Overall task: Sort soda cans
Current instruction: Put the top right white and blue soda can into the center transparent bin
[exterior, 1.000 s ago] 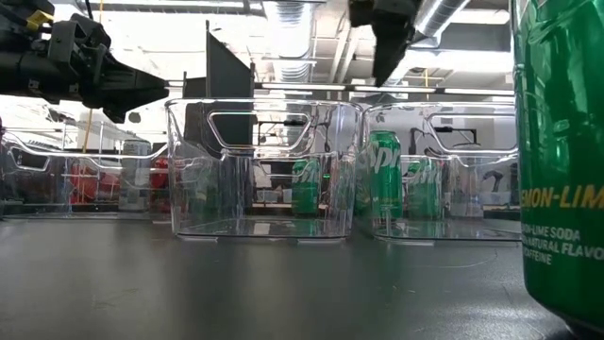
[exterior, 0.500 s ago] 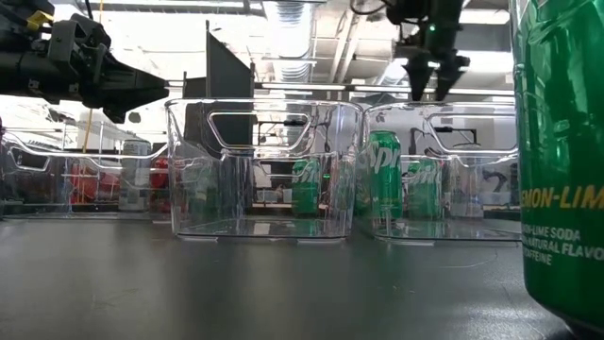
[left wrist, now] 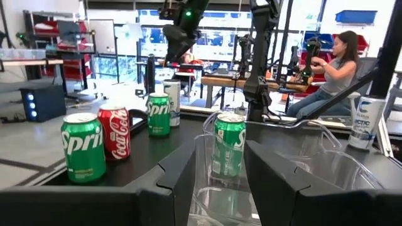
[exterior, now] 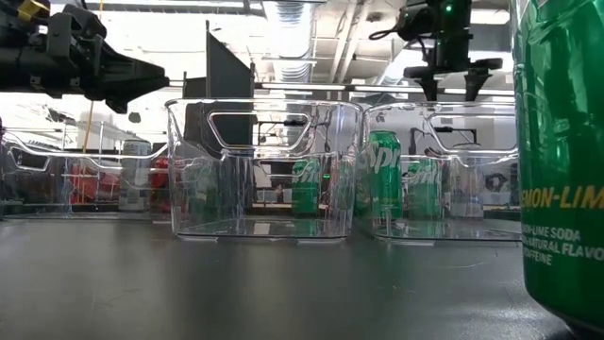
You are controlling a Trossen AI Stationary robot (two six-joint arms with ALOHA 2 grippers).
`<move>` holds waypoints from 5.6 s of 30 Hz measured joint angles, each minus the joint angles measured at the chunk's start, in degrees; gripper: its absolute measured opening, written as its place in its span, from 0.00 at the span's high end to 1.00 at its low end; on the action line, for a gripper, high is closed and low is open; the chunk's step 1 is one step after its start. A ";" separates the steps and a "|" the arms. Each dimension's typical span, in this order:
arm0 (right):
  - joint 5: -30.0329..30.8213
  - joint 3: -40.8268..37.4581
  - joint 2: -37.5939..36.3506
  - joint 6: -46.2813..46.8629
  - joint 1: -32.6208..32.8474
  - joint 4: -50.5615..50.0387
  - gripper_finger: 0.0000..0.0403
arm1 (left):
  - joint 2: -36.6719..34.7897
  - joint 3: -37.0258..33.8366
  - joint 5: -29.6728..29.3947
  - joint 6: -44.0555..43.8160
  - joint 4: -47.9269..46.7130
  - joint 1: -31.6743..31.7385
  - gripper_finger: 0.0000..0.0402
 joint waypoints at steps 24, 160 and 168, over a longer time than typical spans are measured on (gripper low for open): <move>3.51 -9.09 4.70 24.45 -1.67 1.40 0.10 | 0.02 0.00 2.02 8.23 -2.16 -0.01 0.67; 21.84 14.68 4.61 -20.62 40.70 17.25 0.36 | 0.00 0.00 -3.20 10.05 0.12 0.00 0.67; 7.73 14.67 9.43 -33.06 43.34 28.72 0.36 | -0.11 1.71 -3.82 7.72 0.39 0.00 0.67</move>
